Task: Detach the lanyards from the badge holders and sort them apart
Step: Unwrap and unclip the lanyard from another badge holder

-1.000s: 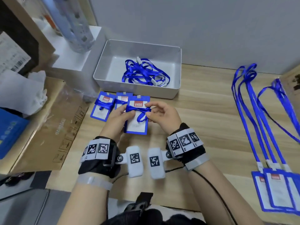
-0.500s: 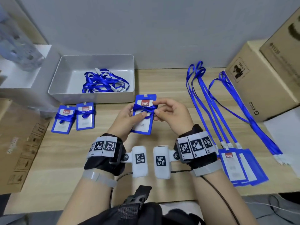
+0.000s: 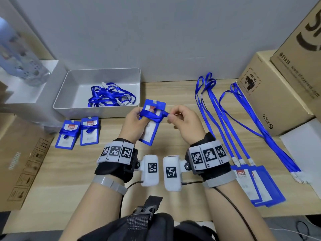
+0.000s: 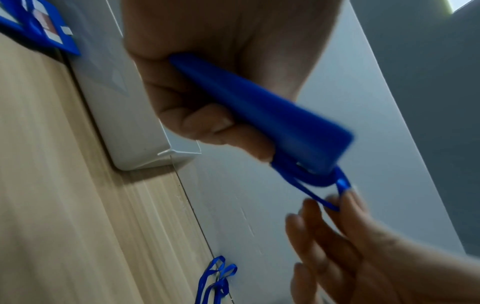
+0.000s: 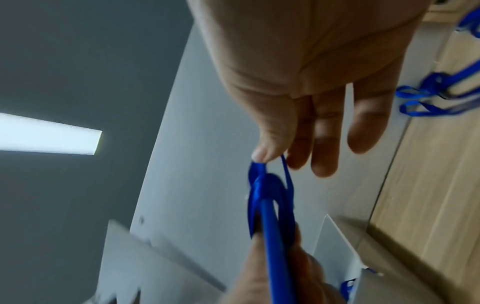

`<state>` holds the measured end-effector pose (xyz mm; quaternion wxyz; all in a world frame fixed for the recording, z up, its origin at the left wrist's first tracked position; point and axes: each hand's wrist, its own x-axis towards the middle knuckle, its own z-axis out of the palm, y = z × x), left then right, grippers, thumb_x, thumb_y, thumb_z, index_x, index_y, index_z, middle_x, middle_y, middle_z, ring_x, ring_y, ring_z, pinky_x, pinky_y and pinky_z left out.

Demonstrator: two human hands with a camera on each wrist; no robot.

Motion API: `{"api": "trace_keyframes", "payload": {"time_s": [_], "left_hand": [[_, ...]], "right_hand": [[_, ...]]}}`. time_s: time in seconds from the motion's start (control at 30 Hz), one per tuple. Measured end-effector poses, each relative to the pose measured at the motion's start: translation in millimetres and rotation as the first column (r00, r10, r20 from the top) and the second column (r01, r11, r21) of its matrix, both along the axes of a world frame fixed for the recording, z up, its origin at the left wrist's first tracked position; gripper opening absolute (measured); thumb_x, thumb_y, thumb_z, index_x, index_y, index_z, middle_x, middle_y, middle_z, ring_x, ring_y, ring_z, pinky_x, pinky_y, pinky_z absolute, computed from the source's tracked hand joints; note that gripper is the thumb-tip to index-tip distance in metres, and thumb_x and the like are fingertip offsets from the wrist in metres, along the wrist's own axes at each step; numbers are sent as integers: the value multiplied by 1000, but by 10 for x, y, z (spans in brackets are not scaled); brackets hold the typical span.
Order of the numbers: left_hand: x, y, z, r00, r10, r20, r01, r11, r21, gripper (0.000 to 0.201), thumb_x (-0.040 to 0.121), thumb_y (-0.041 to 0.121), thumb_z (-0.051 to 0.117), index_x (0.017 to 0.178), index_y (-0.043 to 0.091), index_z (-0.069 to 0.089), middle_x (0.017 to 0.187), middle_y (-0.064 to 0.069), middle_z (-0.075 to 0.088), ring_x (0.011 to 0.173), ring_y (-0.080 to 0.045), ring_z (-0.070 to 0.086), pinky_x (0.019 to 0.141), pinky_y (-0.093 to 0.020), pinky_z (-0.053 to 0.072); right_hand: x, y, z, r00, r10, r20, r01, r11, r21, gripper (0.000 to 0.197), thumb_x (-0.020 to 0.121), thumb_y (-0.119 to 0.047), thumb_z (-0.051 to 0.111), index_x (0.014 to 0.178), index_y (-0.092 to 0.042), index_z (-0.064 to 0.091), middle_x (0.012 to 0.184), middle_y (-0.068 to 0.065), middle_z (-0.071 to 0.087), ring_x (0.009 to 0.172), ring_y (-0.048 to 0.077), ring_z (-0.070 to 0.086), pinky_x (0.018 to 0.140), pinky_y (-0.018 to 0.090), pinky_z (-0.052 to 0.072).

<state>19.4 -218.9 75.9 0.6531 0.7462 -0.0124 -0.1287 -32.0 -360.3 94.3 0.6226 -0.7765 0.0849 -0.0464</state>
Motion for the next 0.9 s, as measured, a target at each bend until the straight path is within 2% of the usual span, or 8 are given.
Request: {"api": "trace_keyframes", "payload": {"time_s": [0.13,0.23,0.3,0.4,0.57,0.7,0.8,0.9], "left_hand": [[51,10,90,992,-89,85,84,995,56,16,88,22,56,73,18,56,65,1,59,48,4,52,51,-10,40],[71,40,37,978,-150,148,127,980,153,26,64,45,60,70,19,59,70,-6,60,63,-12,51,63,-28,42],[82,51,12,977,-159,140,138,979,149,19,64,38,60,70,20,59,69,-3,60,65,-15,51,65,-30,43],[104,55,37,976,-176,130,165,982,90,16,64,35,61,70,20,58,60,9,62,57,-2,54,59,-22,44],[137,16,38,992,-110,55,111,994,-18,29,92,5,48,65,13,52,43,14,59,40,4,50,45,-8,40],[186,99,-67,991,-125,38,124,992,26,28,93,10,48,66,15,56,46,13,61,42,3,52,46,-11,41],[194,135,-127,988,-155,15,154,986,68,26,92,14,51,67,15,58,46,13,61,42,3,51,47,-13,41],[178,139,-146,988,-151,-16,152,987,56,30,94,20,46,68,15,58,46,11,62,41,2,52,46,-13,41]], "right_hand": [[30,-86,71,997,-60,45,47,967,252,25,93,-1,41,75,-19,43,89,-3,56,65,-6,61,56,13,47],[56,-86,165,988,-32,149,-10,962,274,26,93,2,37,76,-17,38,92,-4,62,74,-6,62,62,15,48],[89,-76,198,984,-32,174,-18,960,279,26,93,3,36,77,-17,37,87,2,63,79,2,63,65,17,48],[144,-65,187,981,-83,173,31,958,285,27,93,4,37,77,-18,38,80,11,59,79,19,60,65,20,49],[174,-87,155,976,-146,160,80,930,359,24,87,5,47,79,-17,43,54,-12,58,56,-1,53,62,20,50],[168,-85,157,981,-104,166,85,989,119,32,69,3,58,80,-26,51,62,-5,50,57,0,45,62,14,42],[194,-33,143,976,-148,160,138,988,69,32,74,5,64,73,-24,51,54,-1,45,47,2,39,51,11,34],[213,27,133,983,-153,104,138,981,135,25,85,1,53,72,-21,50,55,-5,48,49,3,41,54,18,38]]}}
